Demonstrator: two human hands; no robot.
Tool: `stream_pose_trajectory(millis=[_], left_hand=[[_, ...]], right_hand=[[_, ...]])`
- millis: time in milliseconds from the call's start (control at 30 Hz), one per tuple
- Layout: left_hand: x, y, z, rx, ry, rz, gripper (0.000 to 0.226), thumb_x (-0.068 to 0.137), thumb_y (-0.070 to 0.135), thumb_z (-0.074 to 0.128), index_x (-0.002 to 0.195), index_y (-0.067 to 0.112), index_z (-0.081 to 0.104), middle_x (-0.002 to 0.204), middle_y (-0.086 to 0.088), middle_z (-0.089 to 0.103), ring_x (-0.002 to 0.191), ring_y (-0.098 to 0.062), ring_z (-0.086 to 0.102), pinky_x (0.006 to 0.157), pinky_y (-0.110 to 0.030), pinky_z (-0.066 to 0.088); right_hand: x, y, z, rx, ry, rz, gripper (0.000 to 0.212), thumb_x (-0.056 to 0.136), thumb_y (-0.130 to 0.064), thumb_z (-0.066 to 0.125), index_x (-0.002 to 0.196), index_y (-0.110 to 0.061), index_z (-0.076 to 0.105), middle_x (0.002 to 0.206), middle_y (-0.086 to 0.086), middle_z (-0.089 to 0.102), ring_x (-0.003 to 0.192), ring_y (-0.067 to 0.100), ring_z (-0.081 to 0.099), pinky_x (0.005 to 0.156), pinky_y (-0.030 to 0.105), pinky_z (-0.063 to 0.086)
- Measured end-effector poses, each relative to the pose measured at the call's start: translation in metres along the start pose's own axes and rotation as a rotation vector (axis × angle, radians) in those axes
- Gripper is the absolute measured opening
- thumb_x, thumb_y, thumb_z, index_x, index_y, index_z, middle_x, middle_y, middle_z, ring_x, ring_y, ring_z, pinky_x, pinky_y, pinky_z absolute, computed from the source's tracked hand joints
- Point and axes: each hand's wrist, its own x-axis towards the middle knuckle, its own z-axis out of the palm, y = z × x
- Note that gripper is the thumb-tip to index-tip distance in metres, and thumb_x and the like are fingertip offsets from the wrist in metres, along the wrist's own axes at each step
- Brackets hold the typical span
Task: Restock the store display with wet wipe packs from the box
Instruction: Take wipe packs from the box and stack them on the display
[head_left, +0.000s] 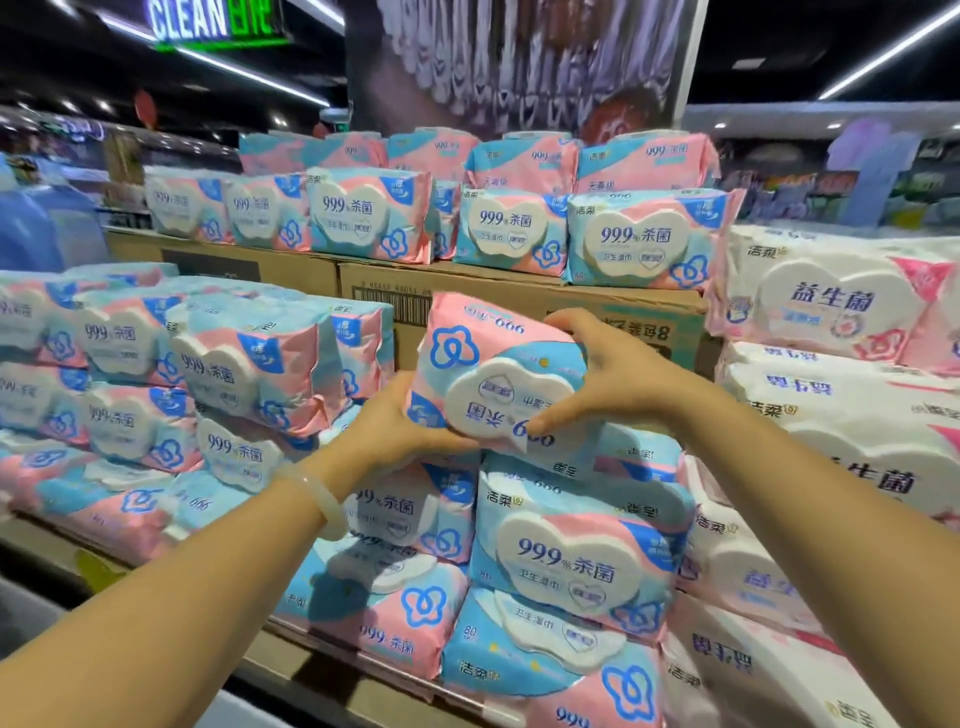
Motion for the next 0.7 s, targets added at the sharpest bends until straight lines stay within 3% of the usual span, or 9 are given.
stream_pose_trajectory(millis=[133, 233, 300, 367, 400, 433, 500, 600, 700], left_hand=[[0.013, 0.050, -0.036, -0.310, 0.128, 0.058, 0.078, 0.052, -0.016, 0.078, 0.108, 0.023, 0.041, 0.100, -0.006, 0.062, 0.077, -0.016, 0.064, 0.056, -0.024, 0.058], [0.033, 0.092, -0.060, -0.191, 0.143, 0.161, 0.096, 0.058, -0.025, 0.070, 0.127, 0.030, 0.032, 0.095, -0.005, 0.061, 0.077, -0.019, 0.060, 0.063, -0.030, 0.057], [0.043, 0.102, -0.059, 0.011, 0.128, 0.163, 0.092, 0.072, -0.021, 0.063, 0.141, 0.027, 0.024, 0.104, -0.006, 0.061, 0.092, -0.018, 0.062, 0.079, -0.031, 0.055], [0.051, 0.092, -0.048, 0.221, 0.061, 0.115, 0.071, 0.080, -0.007, 0.059, 0.141, 0.017, 0.033, 0.122, -0.011, 0.059, 0.112, -0.021, 0.059, 0.095, -0.033, 0.049], [0.052, 0.079, -0.041, 0.276, 0.006, 0.081, 0.061, 0.080, 0.001, 0.062, 0.136, 0.013, 0.041, 0.127, -0.011, 0.059, 0.116, -0.022, 0.058, 0.100, -0.034, 0.047], [0.052, 0.066, -0.033, 0.302, -0.055, 0.048, 0.059, 0.078, 0.009, 0.067, 0.133, 0.012, 0.045, 0.128, -0.009, 0.059, 0.114, -0.021, 0.059, 0.102, -0.033, 0.045], [0.047, 0.046, -0.018, 0.295, -0.133, 0.026, 0.075, 0.068, 0.019, 0.079, 0.133, 0.020, 0.042, 0.127, -0.002, 0.060, 0.107, -0.017, 0.060, 0.101, -0.033, 0.047], [0.049, 0.025, -0.005, 0.426, -0.005, 0.053, 0.098, 0.048, 0.039, 0.085, 0.135, 0.029, 0.040, 0.134, -0.003, 0.051, 0.125, -0.022, 0.048, 0.109, -0.042, 0.037], [0.047, 0.010, 0.003, 0.293, 0.109, -0.090, 0.124, 0.045, 0.038, 0.091, 0.145, 0.023, 0.019, 0.147, -0.007, 0.032, 0.138, -0.024, 0.031, 0.115, -0.040, 0.029]], right_hand=[[0.004, -0.005, 0.005, 0.545, 0.153, -0.072, 0.086, 0.058, -0.023, 0.091, 0.129, -0.027, 0.043, 0.121, -0.012, 0.058, 0.109, 0.006, 0.059, 0.095, 0.029, 0.053], [0.021, -0.016, 0.033, 0.654, 0.181, -0.054, 0.053, 0.071, -0.022, 0.083, 0.114, -0.030, 0.053, 0.121, -0.006, 0.062, 0.110, 0.009, 0.061, 0.096, 0.027, 0.051], [0.028, -0.020, 0.049, 0.742, 0.151, 0.059, 0.029, 0.074, -0.031, 0.080, 0.096, -0.028, 0.061, 0.116, 0.001, 0.067, 0.105, 0.017, 0.065, 0.096, 0.031, 0.053], [0.027, -0.014, 0.058, 0.964, 0.251, 0.204, 0.038, 0.077, -0.027, 0.078, 0.108, -0.017, 0.059, 0.126, 0.011, 0.064, 0.098, 0.017, 0.065, 0.085, 0.023, 0.055], [0.023, -0.008, 0.060, 1.049, 0.368, 0.282, 0.056, 0.078, -0.021, 0.078, 0.125, -0.012, 0.050, 0.134, 0.010, 0.057, 0.103, 0.016, 0.062, 0.087, 0.022, 0.051], [0.019, 0.000, 0.059, 1.083, 0.472, 0.340, 0.078, 0.078, -0.017, 0.077, 0.142, -0.009, 0.033, 0.139, 0.007, 0.049, 0.112, 0.015, 0.056, 0.093, 0.024, 0.046], [0.017, 0.015, 0.053, 1.057, 0.524, 0.338, 0.104, 0.074, -0.020, 0.079, 0.152, -0.013, 0.011, 0.147, 0.004, 0.038, 0.127, 0.015, 0.047, 0.106, 0.033, 0.040], [0.026, 0.025, 0.041, 0.735, 0.343, 0.321, 0.125, 0.041, -0.058, 0.088, 0.145, -0.020, 0.031, 0.141, 0.001, 0.050, 0.124, 0.019, 0.055, 0.106, 0.045, 0.045], [0.038, 0.057, 0.055, 0.581, 0.238, 0.321, 0.121, 0.029, -0.065, 0.089, 0.133, -0.021, 0.046, 0.122, -0.002, 0.067, 0.111, 0.019, 0.066, 0.095, 0.046, 0.054]])
